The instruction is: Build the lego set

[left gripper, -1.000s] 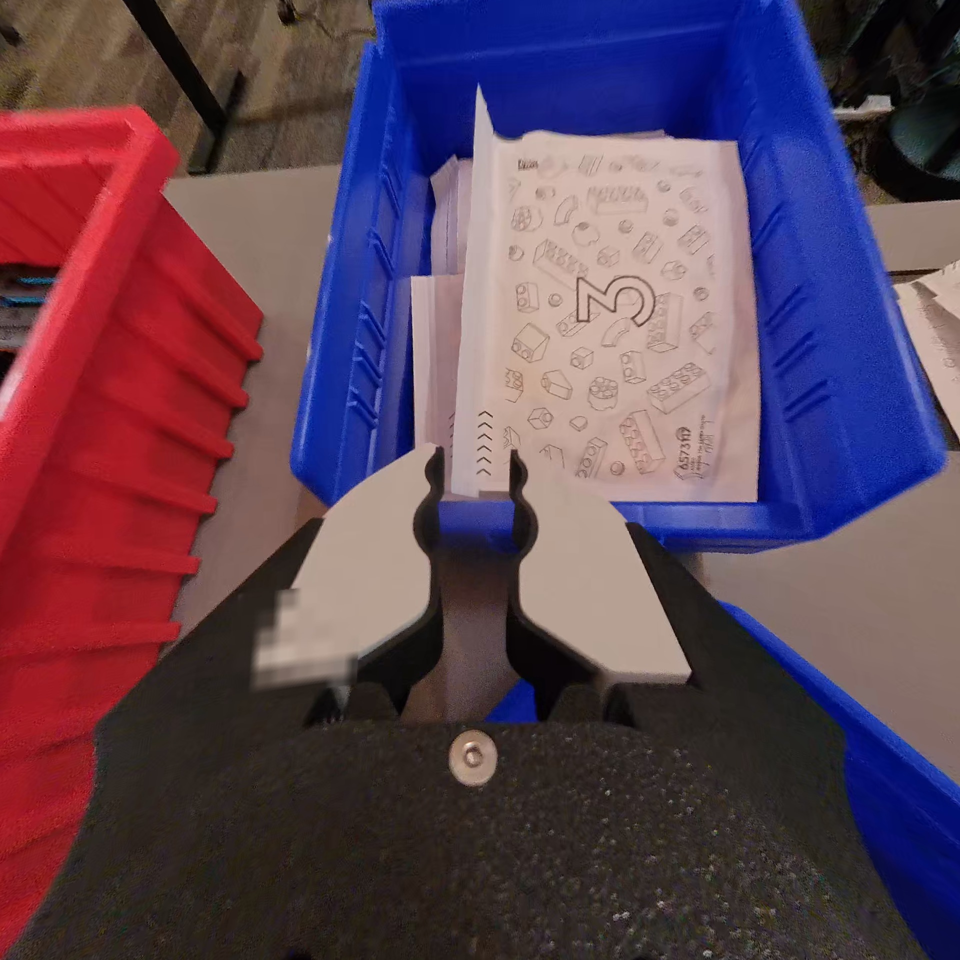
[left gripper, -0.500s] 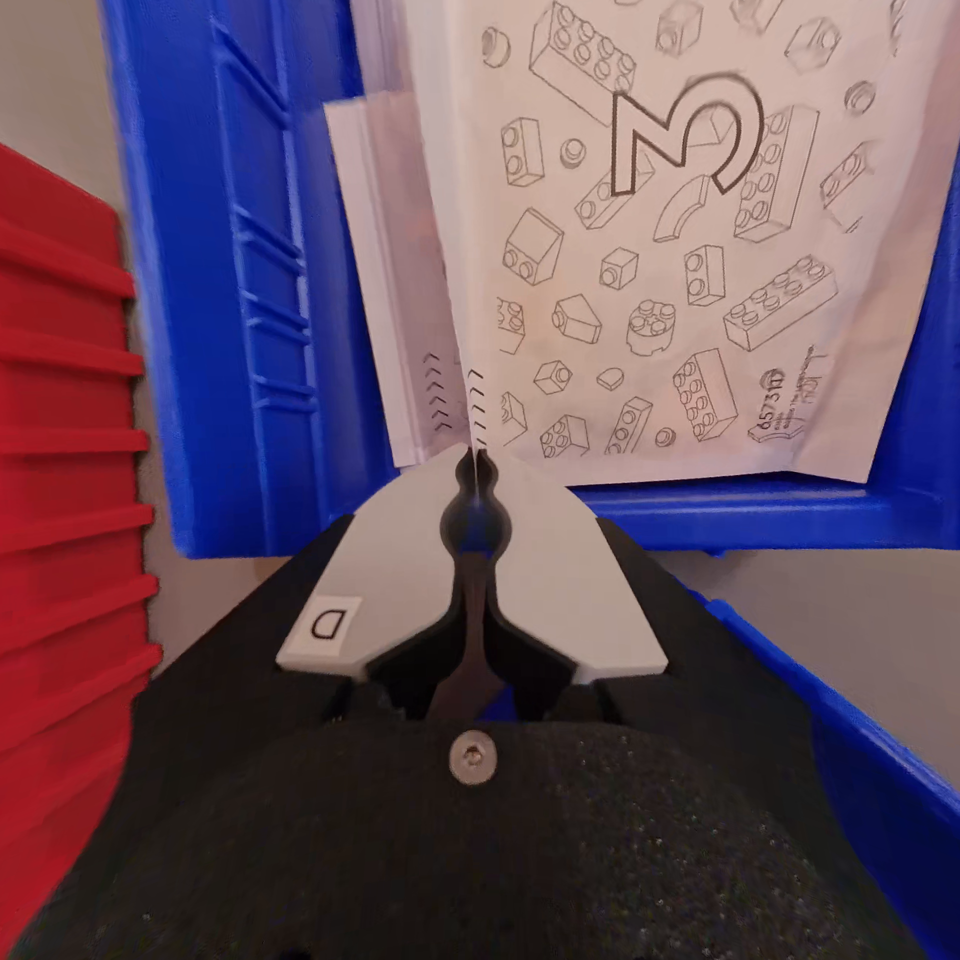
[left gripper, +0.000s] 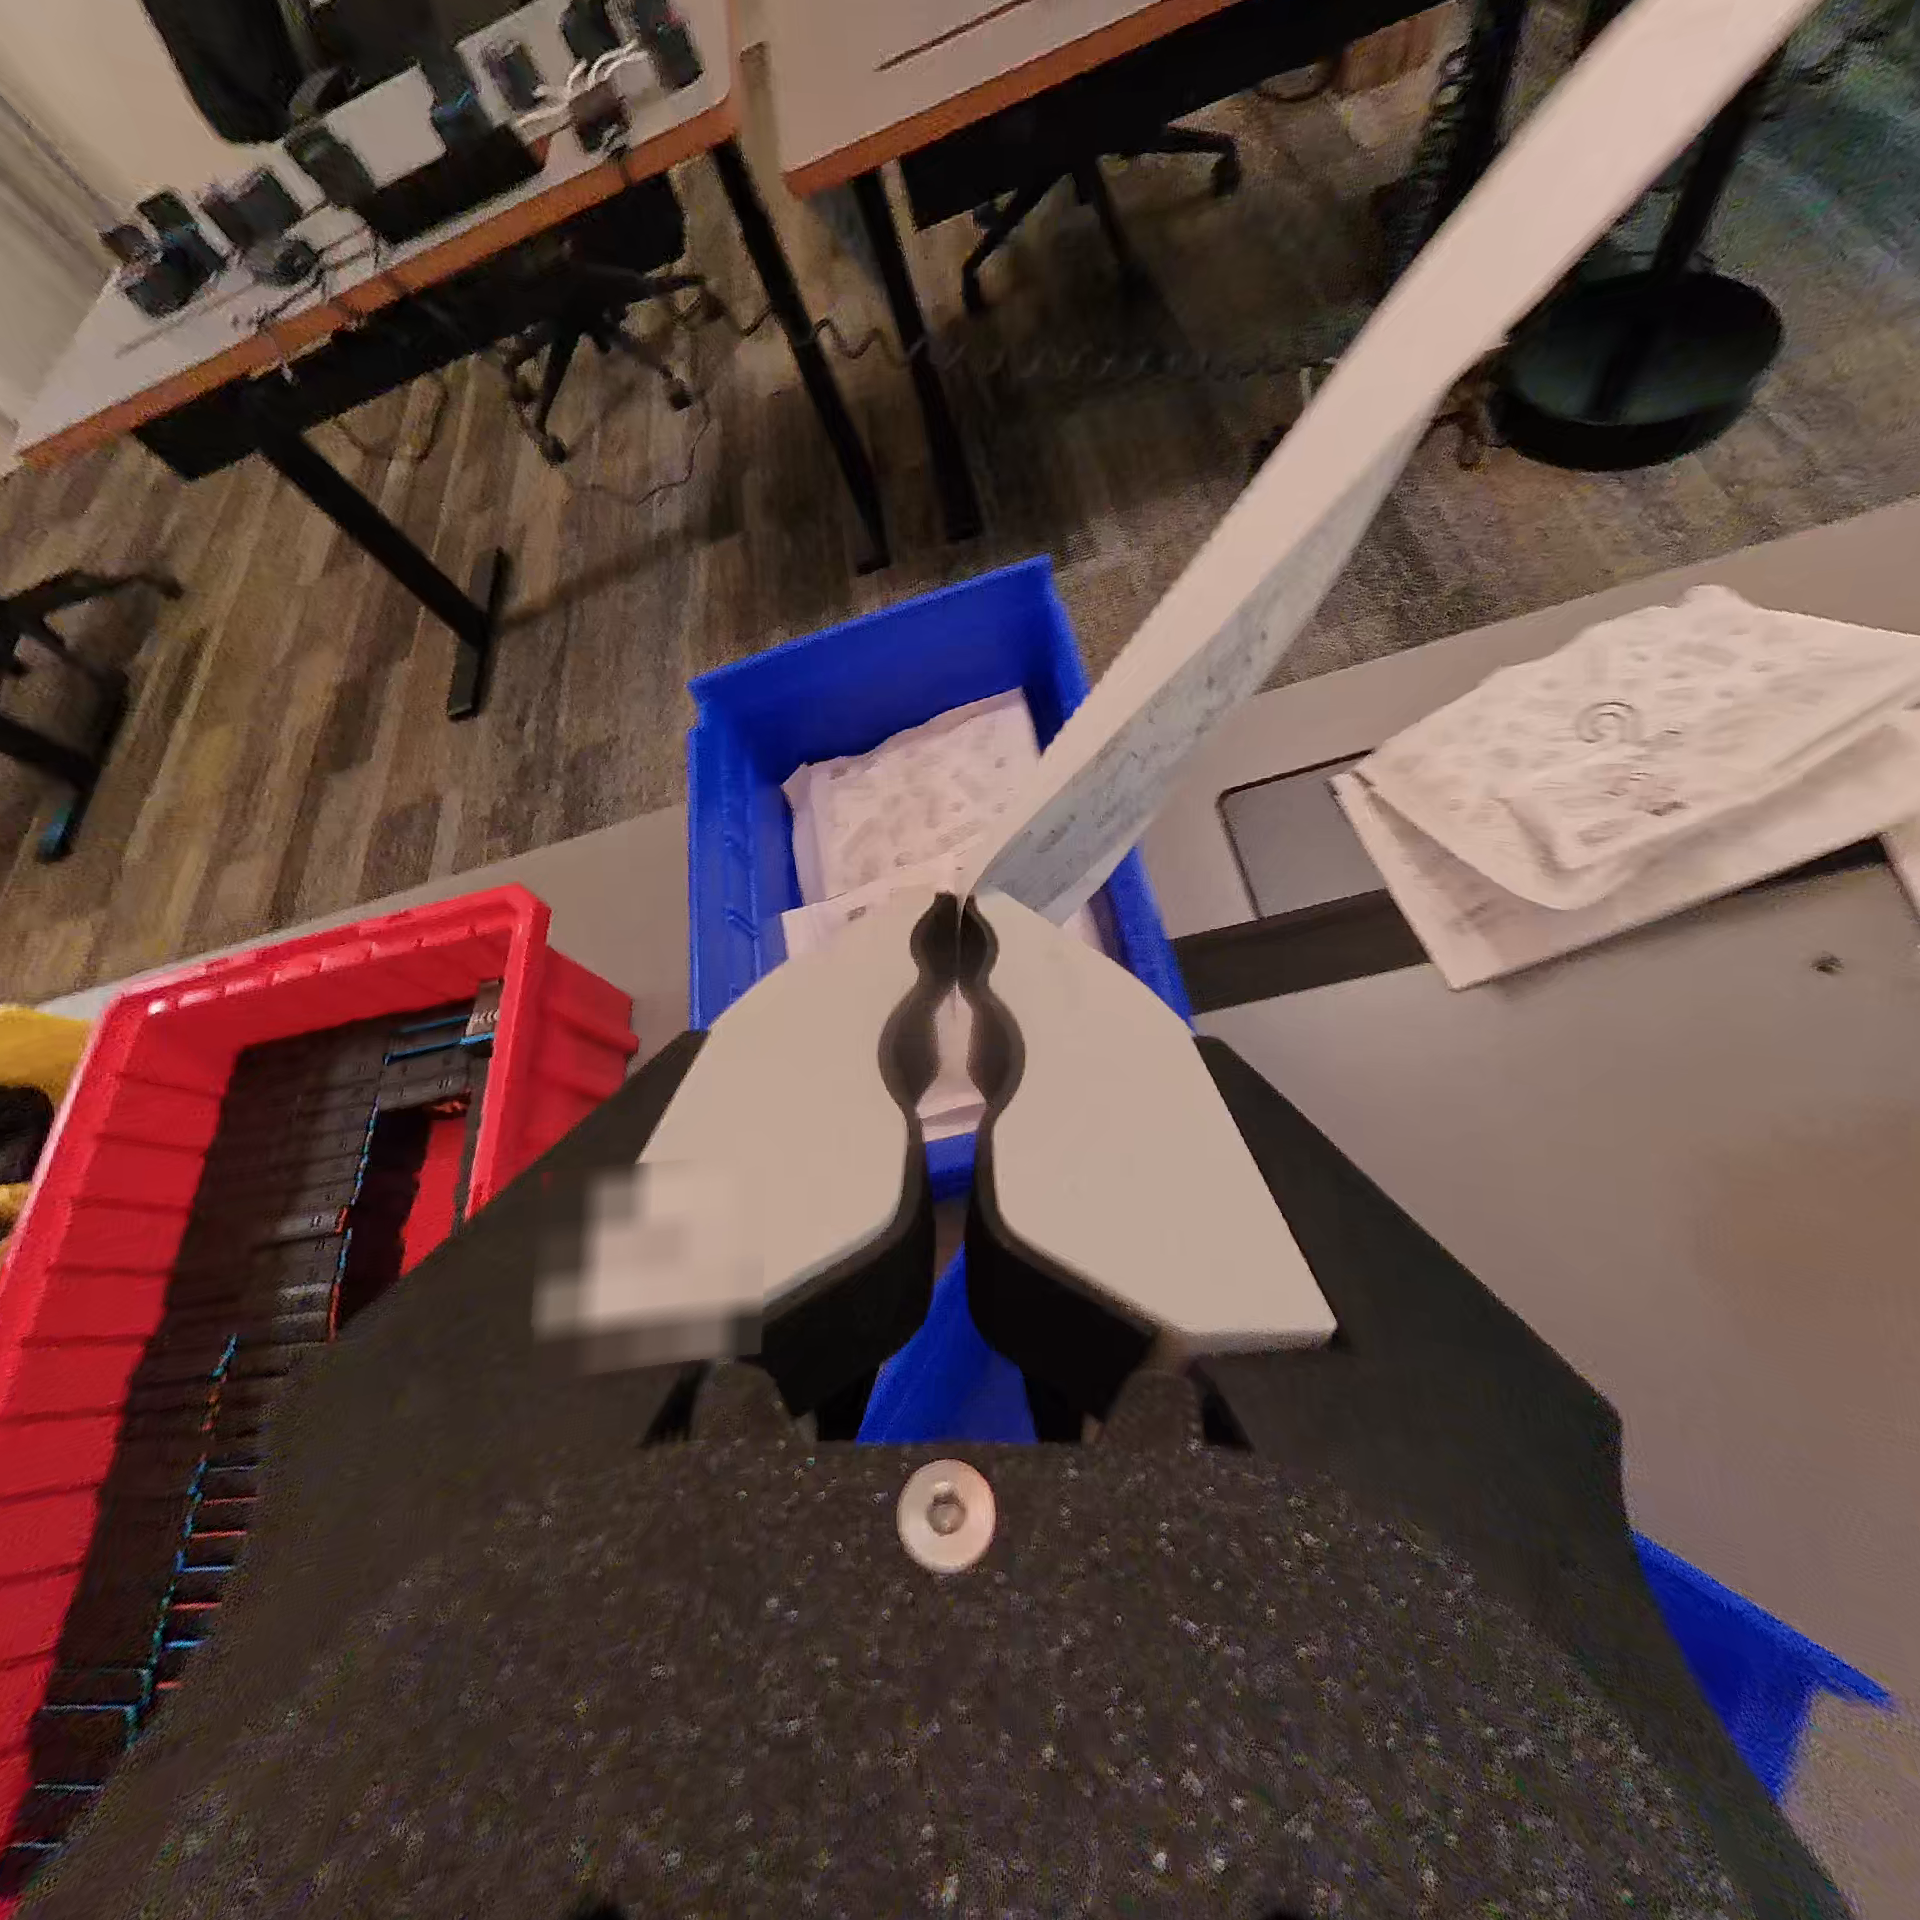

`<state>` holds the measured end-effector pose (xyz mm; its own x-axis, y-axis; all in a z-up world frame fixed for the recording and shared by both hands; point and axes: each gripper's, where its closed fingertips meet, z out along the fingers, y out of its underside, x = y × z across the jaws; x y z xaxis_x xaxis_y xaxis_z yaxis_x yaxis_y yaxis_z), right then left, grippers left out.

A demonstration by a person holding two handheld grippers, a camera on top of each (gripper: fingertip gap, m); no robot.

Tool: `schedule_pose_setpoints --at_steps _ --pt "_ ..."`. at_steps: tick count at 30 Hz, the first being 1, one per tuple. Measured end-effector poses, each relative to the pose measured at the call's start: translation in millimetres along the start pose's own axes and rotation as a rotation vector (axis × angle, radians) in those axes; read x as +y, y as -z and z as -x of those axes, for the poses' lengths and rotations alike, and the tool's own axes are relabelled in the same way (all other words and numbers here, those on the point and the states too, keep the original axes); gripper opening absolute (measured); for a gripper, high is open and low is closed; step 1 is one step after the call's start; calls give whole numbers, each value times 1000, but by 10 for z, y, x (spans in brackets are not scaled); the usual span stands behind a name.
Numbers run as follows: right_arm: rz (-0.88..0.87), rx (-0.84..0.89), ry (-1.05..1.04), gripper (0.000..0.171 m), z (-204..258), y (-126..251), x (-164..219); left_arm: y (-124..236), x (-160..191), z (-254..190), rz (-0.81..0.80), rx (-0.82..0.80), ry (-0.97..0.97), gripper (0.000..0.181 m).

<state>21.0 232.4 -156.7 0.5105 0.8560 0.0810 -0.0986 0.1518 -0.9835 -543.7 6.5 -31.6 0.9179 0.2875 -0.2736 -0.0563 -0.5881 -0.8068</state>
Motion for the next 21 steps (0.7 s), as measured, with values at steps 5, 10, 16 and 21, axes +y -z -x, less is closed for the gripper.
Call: schedule_pose_setpoints --at_steps 5,10,16,21 --pt "-32 -58 5 0 145 26 -174 483 -182 -694 25 107 -138 1" --pt "-43 -215 47 0 568 54 -373 751 14 -1656 105 257 -280 0" --pt "29 -525 104 24 1545 205 -537 944 363 -2741 178 394 -450 0" --pt "155 -761 143 66 2450 513 -583 1031 542 -3390 221 490 -537 0"
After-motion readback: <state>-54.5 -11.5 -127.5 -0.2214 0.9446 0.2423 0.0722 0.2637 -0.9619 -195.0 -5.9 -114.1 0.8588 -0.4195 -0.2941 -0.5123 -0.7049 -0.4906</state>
